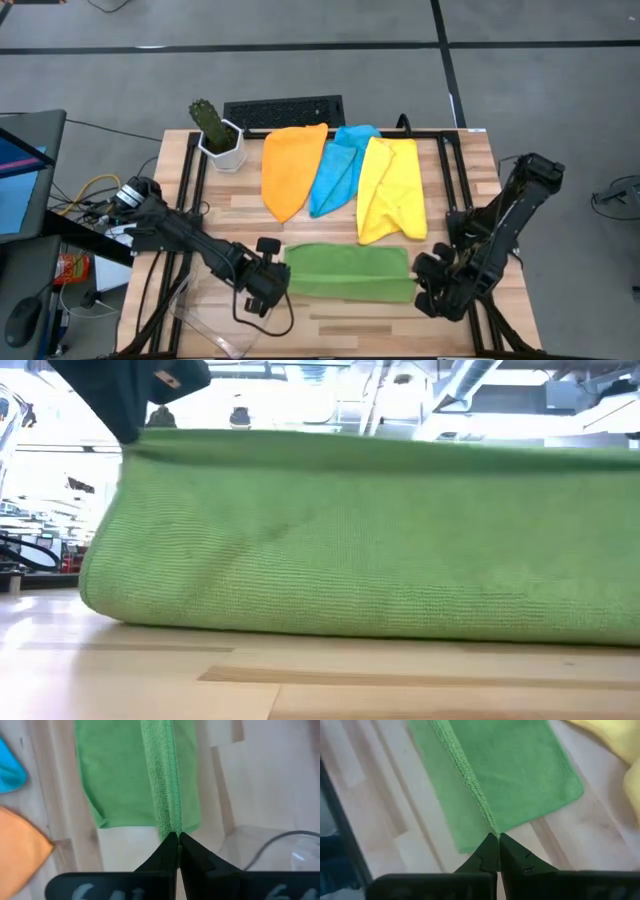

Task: Fold microfiber towels
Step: Fold the green microfiber towel

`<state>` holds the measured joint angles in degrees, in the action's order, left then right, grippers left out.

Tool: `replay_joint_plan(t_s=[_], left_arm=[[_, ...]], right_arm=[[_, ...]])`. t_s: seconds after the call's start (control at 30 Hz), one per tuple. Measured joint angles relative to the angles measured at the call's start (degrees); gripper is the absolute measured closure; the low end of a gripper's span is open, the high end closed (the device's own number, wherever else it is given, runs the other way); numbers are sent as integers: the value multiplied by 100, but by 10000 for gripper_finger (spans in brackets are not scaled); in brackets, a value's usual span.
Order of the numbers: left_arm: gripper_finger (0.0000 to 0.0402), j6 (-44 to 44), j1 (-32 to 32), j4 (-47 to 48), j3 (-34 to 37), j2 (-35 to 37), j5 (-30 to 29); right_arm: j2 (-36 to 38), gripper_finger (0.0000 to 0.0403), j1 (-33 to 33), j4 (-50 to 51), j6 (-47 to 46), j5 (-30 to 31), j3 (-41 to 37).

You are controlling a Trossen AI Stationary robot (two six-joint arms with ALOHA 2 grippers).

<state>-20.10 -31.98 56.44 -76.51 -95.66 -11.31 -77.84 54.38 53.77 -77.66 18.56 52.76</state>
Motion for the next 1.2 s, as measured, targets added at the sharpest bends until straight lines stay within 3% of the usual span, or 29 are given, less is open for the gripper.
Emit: replay_joint_plan(t_s=[0.23,0.5,0.8,1.2], left_arm=[[401,298,231,-74,99,0,-224],[401,154,510,-672,776,-11,94],[401,227,799,-713,844,-11,13],[401,365,1026,-863,844,-11,-52]], right_arm=[[0,372,-375,-342,436,-114,-538],[-2,366,-710,-607,1050,-112,-735],[-3,372,-969,-1111,1075,-214,-1239],[-2,370,-979,-1251,1022,-429,-1290]])
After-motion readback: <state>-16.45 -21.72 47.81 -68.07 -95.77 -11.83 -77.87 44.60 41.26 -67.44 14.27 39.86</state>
